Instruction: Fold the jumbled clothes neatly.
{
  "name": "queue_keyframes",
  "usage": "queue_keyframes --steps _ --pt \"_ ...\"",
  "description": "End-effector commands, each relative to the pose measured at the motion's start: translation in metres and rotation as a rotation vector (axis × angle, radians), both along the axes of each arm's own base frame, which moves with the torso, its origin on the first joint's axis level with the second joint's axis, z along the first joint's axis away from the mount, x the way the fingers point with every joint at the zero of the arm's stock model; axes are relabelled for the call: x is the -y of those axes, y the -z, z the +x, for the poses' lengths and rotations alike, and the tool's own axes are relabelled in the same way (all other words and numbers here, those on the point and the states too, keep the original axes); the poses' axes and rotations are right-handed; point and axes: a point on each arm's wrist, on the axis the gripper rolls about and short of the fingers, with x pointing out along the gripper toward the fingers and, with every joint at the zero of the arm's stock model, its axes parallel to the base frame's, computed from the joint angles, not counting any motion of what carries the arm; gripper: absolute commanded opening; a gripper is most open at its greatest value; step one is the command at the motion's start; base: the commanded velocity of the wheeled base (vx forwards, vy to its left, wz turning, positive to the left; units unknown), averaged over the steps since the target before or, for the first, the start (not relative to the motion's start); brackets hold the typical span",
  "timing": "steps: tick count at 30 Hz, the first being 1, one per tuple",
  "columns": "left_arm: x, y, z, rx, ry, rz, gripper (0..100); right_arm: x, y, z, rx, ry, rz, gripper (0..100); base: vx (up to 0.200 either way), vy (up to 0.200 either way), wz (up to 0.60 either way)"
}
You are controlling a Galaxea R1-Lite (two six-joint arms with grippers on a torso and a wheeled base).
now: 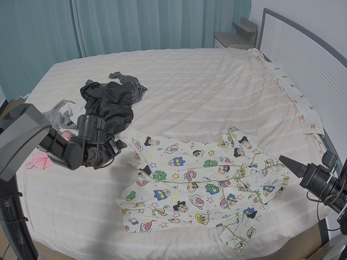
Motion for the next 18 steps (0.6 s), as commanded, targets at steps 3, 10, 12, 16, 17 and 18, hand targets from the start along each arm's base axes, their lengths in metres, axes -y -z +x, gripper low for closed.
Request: queue_keyframes --steps 3,10,12,16,17,18 --pt "0.041 -0.006 -0.156 0.026 0.118 -0.094 100 -0.008 0.013 -0.007 -0.065 -0.055 -0.018 100 0.0 0.0 0.0" --pt "0.045 0.031 -0.146 -0.024 0.087 -0.07 100 -0.008 0.014 -0.008 -0.067 -0.057 -0.026 100 0.0 0.0 0.0" --pt "0.046 0.043 -0.148 -0.03 0.099 -0.071 100 -0.007 0.015 -0.008 -0.069 -0.057 -0.041 100 0.0 0.0 0.0" --pt "0.048 0.057 -0.151 -0.01 0.118 -0.085 100 -0.008 0.017 -0.006 -0.078 -0.059 -0.049 100 0.0 0.0 0.0" --pt "0.047 0.059 -0.153 -0.01 0.12 -0.084 100 -0.008 0.018 -0.006 -0.082 -0.061 -0.048 100 -0.2 0.0 0.0" --pt "0.047 0.059 -0.155 -0.01 0.123 -0.084 100 -0.008 0.018 -0.006 -0.086 -0.061 -0.049 100 -0.2 0.0 0.0"
